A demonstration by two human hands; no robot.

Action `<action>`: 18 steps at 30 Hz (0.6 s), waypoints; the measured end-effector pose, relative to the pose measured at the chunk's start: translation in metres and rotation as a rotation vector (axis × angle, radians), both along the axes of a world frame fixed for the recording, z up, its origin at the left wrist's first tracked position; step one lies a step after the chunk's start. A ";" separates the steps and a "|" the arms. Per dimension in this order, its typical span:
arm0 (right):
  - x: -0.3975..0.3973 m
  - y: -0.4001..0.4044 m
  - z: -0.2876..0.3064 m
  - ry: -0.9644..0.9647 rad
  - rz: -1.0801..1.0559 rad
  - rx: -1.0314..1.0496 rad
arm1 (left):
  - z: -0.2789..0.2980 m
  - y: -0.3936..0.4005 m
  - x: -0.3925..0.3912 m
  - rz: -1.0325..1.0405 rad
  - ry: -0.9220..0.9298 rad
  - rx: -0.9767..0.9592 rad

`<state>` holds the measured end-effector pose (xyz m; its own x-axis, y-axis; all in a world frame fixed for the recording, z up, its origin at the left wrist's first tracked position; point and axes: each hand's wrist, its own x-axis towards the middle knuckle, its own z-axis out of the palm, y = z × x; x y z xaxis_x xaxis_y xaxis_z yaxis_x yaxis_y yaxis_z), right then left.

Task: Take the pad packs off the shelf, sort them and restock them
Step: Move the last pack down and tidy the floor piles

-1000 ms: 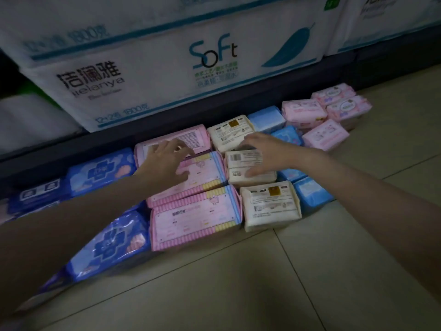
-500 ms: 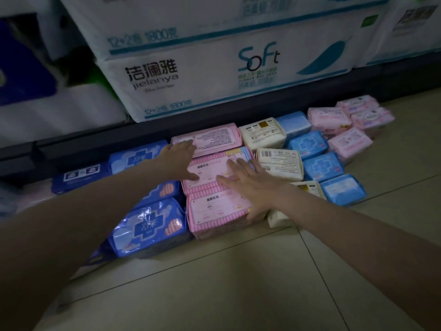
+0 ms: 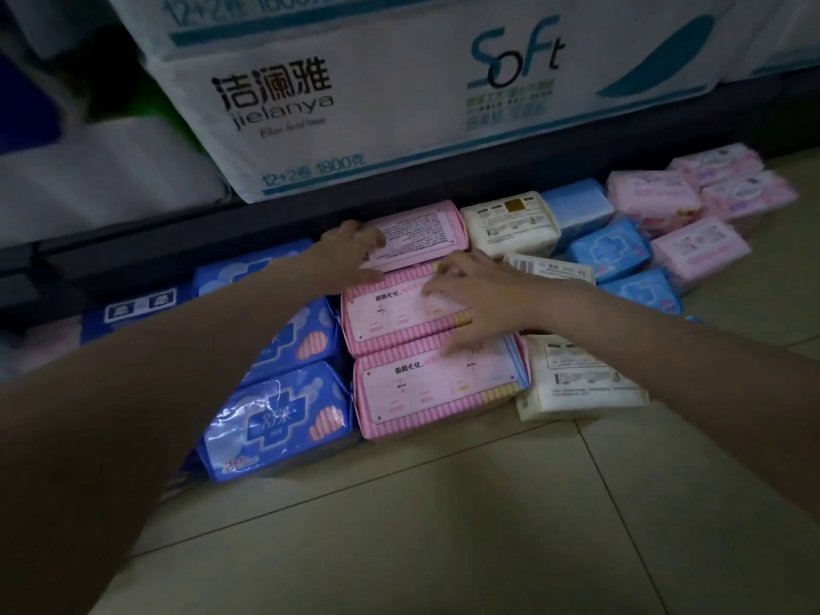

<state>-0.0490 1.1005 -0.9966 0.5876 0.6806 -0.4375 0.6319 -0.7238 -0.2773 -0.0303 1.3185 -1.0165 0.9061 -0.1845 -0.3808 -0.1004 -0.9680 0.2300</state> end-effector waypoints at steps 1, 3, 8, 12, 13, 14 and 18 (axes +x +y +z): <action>0.003 0.002 -0.003 -0.056 -0.013 0.015 | 0.000 -0.001 0.001 0.012 -0.021 0.011; 0.001 0.005 -0.009 -0.105 -0.048 0.041 | 0.003 -0.003 0.003 0.028 -0.057 0.065; -0.002 0.002 -0.009 -0.076 0.041 0.038 | 0.006 -0.012 0.000 -0.065 0.036 0.310; -0.006 0.004 -0.011 -0.123 0.120 -0.049 | 0.000 -0.013 -0.003 -0.082 0.039 0.354; -0.007 0.005 -0.012 -0.146 0.133 -0.070 | 0.000 -0.013 -0.002 -0.065 0.030 0.327; -0.008 0.006 -0.013 -0.167 0.141 -0.082 | 0.000 -0.012 -0.002 -0.052 0.018 0.307; -0.014 0.013 -0.016 -0.246 0.127 -0.112 | -0.002 -0.011 -0.007 -0.041 -0.011 0.279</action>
<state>-0.0629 1.1136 -1.0131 0.5988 0.7110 -0.3688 0.7576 -0.6522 -0.0272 -0.0376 1.3073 -1.0182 0.9044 -0.1108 -0.4122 -0.1422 -0.9888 -0.0462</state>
